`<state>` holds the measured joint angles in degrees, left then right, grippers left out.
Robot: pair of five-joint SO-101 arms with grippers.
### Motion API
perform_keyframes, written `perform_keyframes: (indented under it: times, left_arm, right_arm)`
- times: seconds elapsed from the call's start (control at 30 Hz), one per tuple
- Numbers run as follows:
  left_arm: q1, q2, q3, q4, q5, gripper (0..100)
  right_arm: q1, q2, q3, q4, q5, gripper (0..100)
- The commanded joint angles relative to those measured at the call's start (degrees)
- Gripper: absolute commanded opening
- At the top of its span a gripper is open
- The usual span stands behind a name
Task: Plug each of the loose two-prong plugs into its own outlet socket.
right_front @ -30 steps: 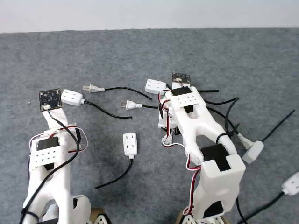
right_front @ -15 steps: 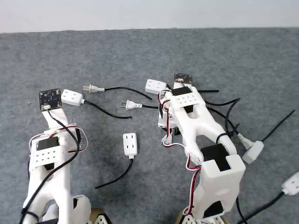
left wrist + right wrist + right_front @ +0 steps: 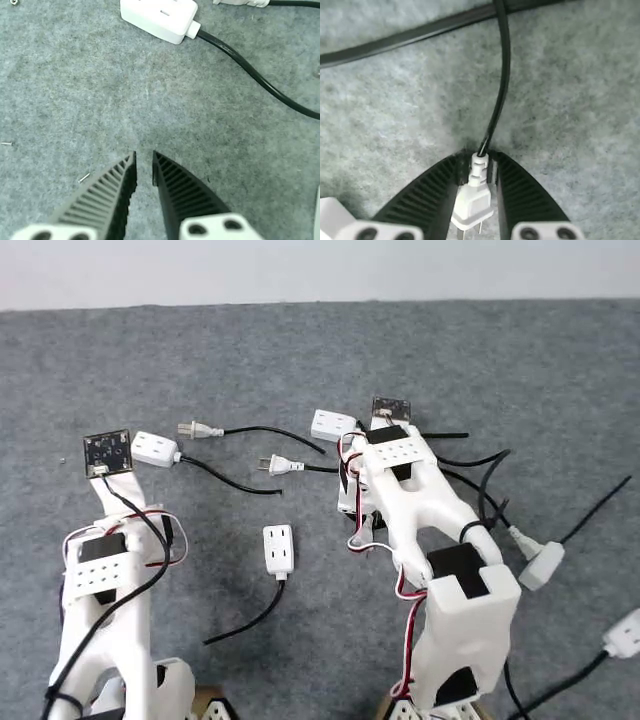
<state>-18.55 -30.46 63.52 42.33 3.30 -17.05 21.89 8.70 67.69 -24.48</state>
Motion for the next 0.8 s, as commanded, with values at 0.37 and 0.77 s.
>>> perform_keyframes:
  times: [0.37,0.77]
  left_arm:
    - [0.18,-1.14,-0.22,-0.88,-0.62,5]
    - [0.09,-1.14,-0.22,-0.88,-0.62,5]
  right_arm:
    - [-1.19,0.92,-1.67,0.48,-0.09,0.9]
    - [-0.92,-2.15,-1.49,5.05,7.03,0.8]
